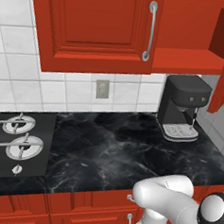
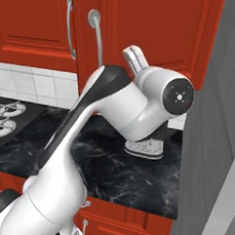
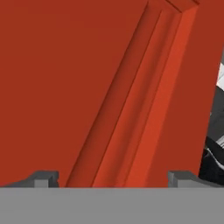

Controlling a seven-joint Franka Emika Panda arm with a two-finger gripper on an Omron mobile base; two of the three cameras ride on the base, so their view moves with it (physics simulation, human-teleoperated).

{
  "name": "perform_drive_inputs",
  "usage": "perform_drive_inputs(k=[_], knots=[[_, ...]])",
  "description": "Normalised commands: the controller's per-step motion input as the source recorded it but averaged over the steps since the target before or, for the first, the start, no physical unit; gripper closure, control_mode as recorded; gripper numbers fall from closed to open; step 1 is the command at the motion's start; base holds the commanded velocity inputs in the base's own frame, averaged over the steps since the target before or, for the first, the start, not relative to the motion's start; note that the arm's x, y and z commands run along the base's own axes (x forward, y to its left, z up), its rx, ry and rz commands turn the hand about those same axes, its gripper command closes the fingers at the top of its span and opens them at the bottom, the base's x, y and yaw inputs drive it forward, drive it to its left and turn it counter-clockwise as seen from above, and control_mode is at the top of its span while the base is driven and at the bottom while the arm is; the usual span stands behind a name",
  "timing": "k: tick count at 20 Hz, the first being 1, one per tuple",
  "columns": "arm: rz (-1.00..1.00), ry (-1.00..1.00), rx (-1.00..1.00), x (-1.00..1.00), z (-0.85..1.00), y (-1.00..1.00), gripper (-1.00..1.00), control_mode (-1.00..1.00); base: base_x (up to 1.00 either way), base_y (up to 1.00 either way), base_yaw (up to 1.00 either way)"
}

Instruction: Close all open cabinet doors.

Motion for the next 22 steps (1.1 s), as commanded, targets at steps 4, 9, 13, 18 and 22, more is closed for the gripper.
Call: perform_drive_inputs(k=[4, 9, 13, 18, 22], knots=[[0.0, 0.0, 0.1, 0.58, -0.05, 0.4, -1.0, -1.0, 0.0, 0.0, 0.0], [0.0, 0.0, 0.09, 0.64, -0.04, 0.5, -1.0, -1.0, 0.0, 0.0, 0.0], [-0.02, 0.0, 0.07, 0.72, -0.07, 0.55, -1.0, -1.0, 0.0, 0.0, 0.0], [-0.03, 0.0, 0.04, 0.78, -0.08, 0.54, -1.0, -1.0, 0.0, 0.0, 0.0], [-0.03, 0.0, 0.04, 0.8, -0.04, 0.45, -1.0, -1.0, 0.0, 0.0, 0.0]])
